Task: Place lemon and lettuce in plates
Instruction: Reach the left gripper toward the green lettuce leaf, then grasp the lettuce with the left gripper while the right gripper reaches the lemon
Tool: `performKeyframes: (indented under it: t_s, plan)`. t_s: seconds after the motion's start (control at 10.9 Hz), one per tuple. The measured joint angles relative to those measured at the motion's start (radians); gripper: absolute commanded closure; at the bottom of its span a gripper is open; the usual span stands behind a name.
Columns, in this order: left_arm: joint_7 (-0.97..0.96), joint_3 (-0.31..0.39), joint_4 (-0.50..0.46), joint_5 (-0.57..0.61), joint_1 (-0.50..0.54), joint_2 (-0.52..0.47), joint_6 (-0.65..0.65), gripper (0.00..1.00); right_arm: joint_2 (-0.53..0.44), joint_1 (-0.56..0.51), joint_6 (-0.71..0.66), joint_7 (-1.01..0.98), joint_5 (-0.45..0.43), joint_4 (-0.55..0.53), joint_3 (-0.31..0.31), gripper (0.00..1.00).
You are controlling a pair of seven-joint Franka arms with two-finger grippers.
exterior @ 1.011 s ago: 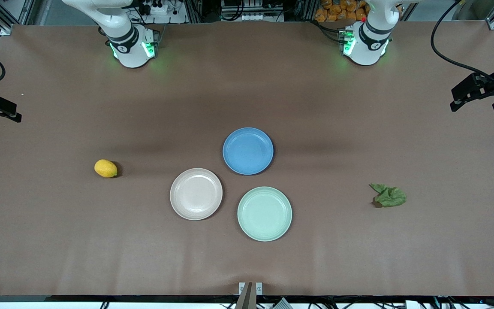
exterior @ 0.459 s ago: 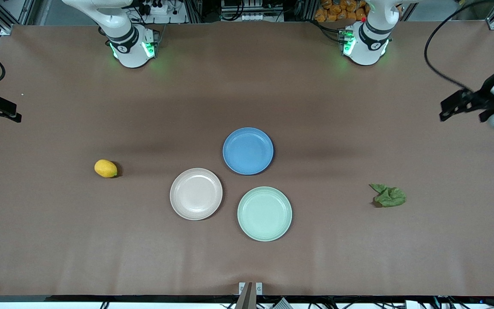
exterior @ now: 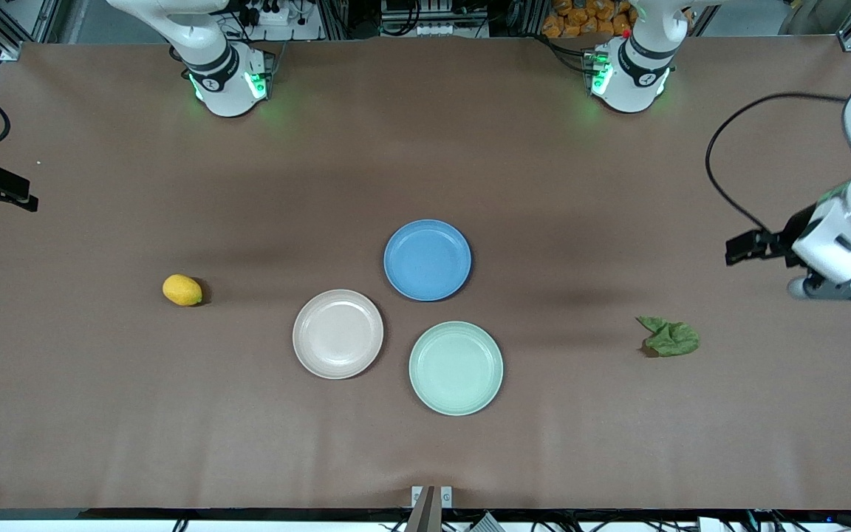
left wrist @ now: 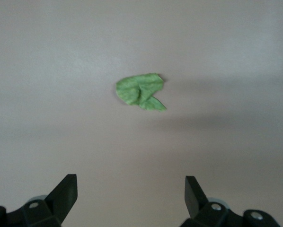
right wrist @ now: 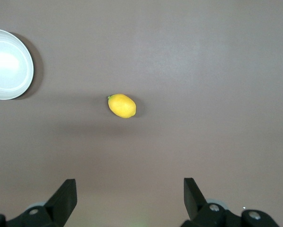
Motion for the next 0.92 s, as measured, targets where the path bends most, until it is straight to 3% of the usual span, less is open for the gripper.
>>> performKeyframes:
  t_s: [0.92]
  plan:
    - [0.206, -0.003, -0.001, 0.045, -0.015, 0.410, 0.451, 0.00, 0.054, -0.020, -0.009, -0.042, 0.044, -0.022, 0.001, 0.00]
